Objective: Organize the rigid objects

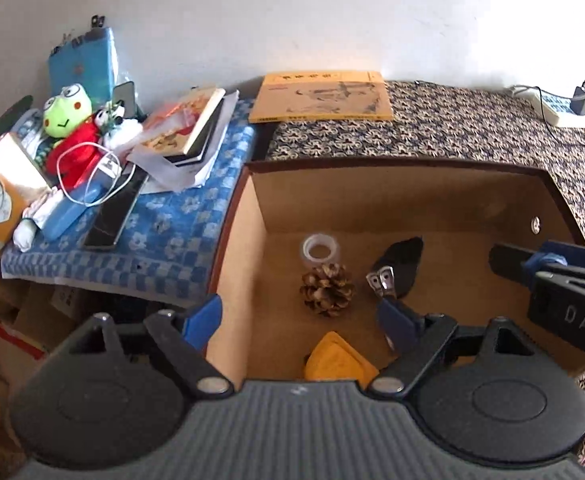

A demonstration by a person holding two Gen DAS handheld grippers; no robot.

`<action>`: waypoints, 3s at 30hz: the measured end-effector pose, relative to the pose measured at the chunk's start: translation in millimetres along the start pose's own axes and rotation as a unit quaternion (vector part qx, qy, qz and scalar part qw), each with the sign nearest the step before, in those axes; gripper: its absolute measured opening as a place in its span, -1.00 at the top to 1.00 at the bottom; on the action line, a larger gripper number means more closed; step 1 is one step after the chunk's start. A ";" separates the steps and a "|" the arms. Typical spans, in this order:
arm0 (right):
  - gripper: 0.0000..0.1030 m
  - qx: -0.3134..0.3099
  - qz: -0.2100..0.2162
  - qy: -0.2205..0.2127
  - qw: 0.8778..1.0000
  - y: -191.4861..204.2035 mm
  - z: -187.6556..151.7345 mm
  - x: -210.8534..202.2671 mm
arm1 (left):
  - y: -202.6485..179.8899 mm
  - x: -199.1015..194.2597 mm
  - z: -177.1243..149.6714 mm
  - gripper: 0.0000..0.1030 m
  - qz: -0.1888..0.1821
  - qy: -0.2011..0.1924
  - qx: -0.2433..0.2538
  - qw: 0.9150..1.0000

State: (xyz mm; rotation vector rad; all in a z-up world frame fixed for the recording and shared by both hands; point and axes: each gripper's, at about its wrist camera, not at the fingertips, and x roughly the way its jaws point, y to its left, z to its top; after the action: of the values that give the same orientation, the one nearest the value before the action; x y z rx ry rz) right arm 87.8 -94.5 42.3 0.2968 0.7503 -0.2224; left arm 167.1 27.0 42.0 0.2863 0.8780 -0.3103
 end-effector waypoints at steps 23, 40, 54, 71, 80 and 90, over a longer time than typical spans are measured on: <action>0.43 0.037 -0.038 -0.019 0.998 -5.3 -8.1 -12.6 | -3.1 21.0 -0.7 -0.69 -0.037 0.023 0.027 0.999; 0.41 0.055 -0.059 0.004 0.997 -5.5 -20.5 1.7 | -7.5 31.4 -7.2 -0.69 -0.041 0.022 0.047 0.998; 0.41 0.042 -0.057 -0.009 0.997 -2.7 -14.0 0.6 | -3.0 33.9 -7.7 -0.69 -0.028 0.017 0.039 0.999; 0.40 0.063 -0.054 0.006 0.997 -9.7 -23.3 4.8 | -10.0 41.4 -14.5 -0.69 -0.031 0.024 0.049 0.998; 0.39 0.053 -0.049 -0.005 0.997 -10.7 -17.6 4.8 | -10.1 39.9 -4.5 -0.69 -0.021 0.015 0.044 0.999; 0.39 0.068 -0.047 0.002 0.997 -14.6 -22.7 7.5 | -12.4 41.4 -5.6 -0.69 -0.021 0.018 0.050 0.998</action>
State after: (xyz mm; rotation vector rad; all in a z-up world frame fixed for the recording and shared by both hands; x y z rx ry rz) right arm 74.3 -101.1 18.8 0.3920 0.7554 -0.3635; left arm 183.2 11.6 4.6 0.3667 0.9057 -0.3895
